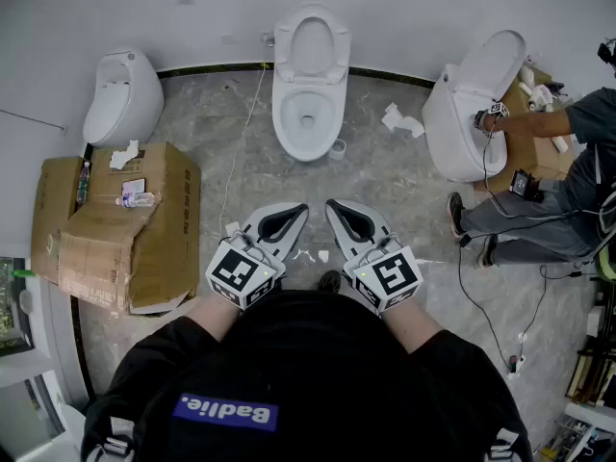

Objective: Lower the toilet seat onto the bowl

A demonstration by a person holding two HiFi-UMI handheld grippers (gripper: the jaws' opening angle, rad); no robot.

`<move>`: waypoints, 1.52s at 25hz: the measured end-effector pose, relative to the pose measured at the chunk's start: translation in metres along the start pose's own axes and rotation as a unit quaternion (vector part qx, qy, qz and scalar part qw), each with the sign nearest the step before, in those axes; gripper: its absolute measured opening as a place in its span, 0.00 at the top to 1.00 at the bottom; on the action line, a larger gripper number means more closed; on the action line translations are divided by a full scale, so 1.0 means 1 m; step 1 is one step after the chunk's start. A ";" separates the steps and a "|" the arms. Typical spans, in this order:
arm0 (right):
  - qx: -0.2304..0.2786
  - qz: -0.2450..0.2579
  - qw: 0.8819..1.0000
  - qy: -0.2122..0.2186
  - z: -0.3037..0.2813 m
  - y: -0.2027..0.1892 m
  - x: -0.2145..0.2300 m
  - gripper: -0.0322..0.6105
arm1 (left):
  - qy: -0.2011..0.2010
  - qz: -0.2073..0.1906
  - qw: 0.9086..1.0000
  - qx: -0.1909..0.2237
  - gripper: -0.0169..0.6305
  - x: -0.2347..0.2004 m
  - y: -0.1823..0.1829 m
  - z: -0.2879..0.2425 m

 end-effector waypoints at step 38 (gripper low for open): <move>0.010 0.006 0.999 0.046 0.016 -0.005 0.096 0.91 | 0.050 0.003 0.999 0.001 0.96 0.005 0.030 -0.087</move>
Point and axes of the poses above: the fingertips, and each gripper's own axes: z backward along the fingers, x to its right, y out of its top, the point moved 4 cm from there along z, backward along the fingers, and after that the axes turned 13 degrees about -x, right-handed, at the moved point
